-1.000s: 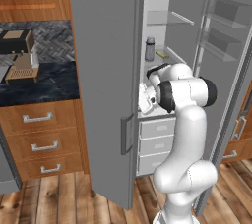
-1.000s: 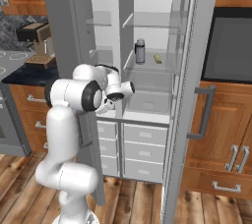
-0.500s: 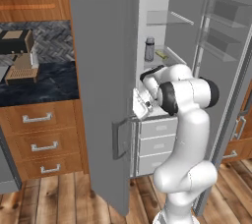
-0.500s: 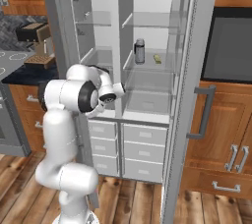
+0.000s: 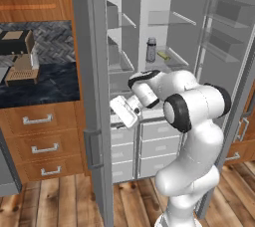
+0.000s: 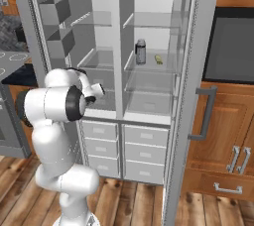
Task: Retrieve the butter from the fridge and place it on a plate on the dining table. Then retrieve the butter knife by the fridge and place it near the plate.
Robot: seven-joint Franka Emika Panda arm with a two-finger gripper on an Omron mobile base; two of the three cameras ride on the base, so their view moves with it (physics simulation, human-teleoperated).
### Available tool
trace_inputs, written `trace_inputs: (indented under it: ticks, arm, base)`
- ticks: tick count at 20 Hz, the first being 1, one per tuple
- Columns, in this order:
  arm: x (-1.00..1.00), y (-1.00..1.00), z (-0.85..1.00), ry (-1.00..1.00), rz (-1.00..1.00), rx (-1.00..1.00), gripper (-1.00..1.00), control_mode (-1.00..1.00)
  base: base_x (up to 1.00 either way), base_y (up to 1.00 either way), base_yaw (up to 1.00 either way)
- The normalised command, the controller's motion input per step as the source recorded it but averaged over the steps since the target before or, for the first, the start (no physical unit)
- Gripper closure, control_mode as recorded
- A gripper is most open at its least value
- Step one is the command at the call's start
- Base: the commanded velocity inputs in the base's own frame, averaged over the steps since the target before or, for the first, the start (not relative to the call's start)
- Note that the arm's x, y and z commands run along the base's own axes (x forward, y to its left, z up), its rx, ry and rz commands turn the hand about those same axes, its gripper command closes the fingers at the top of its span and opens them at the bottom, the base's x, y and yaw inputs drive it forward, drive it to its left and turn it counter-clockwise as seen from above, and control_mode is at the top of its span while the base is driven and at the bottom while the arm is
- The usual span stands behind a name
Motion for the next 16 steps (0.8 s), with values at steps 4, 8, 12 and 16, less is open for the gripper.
trace_inputs:
  ticks: [4, 8, 12, 16]
  arm:
    - [-0.65, 0.74, 0.25, 0.01, 0.03, -0.03, -1.00, -1.00]
    - [-0.33, 0.38, 0.09, 0.01, 0.00, -0.10, -1.00, -1.00]
    - [-0.01, -0.06, 0.02, 0.07, 0.00, -0.17, -1.00, -1.00]
    - [0.00, -0.95, 0.00, 0.00, 0.00, -0.41, -1.00, -1.00]
  base:
    - [0.00, 0.00, 0.00]
    - [0.00, 0.00, 0.00]
    - [0.00, 0.00, 0.00]
    - [0.00, 0.00, 0.00]
